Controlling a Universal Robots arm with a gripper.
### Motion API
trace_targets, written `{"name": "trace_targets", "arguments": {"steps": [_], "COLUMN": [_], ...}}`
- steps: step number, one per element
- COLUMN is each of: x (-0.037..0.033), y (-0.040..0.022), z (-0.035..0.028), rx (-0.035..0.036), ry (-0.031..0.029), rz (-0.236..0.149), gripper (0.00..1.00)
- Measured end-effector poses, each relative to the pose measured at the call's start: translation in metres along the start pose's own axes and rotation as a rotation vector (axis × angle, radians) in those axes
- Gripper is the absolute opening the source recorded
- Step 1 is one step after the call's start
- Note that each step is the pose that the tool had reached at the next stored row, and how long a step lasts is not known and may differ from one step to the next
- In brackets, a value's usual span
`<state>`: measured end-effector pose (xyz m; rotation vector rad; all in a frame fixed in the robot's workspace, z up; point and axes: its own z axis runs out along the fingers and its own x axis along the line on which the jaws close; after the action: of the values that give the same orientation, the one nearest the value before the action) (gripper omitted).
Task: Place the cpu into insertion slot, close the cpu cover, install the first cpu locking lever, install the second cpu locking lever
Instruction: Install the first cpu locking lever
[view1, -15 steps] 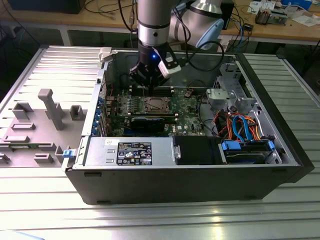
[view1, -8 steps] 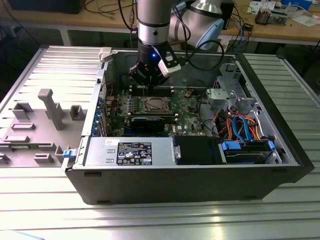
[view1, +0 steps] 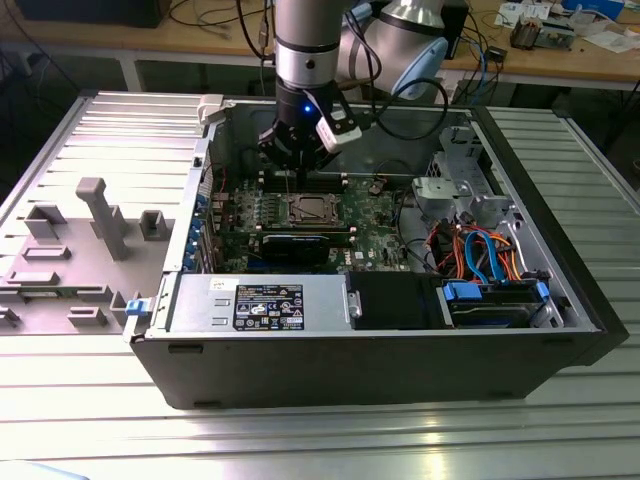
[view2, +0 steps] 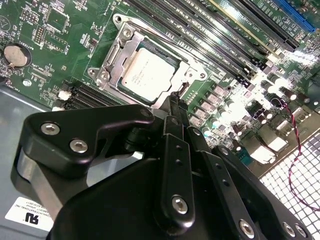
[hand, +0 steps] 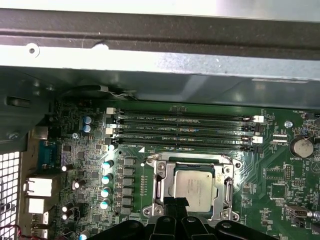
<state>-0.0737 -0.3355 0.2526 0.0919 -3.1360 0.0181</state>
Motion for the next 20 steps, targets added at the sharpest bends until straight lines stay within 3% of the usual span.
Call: {"name": "trace_targets", "arguments": {"steps": [16,20], "x": [0.0018,0.011], "y": [0.0008,0.0045], "z": [-0.0068,-0.0097], "rx": [0.0,0.0003], "ry": [-0.0002,-0.0031], "rz": [0.0,0.0], "gripper": [0.11,0.11]}}
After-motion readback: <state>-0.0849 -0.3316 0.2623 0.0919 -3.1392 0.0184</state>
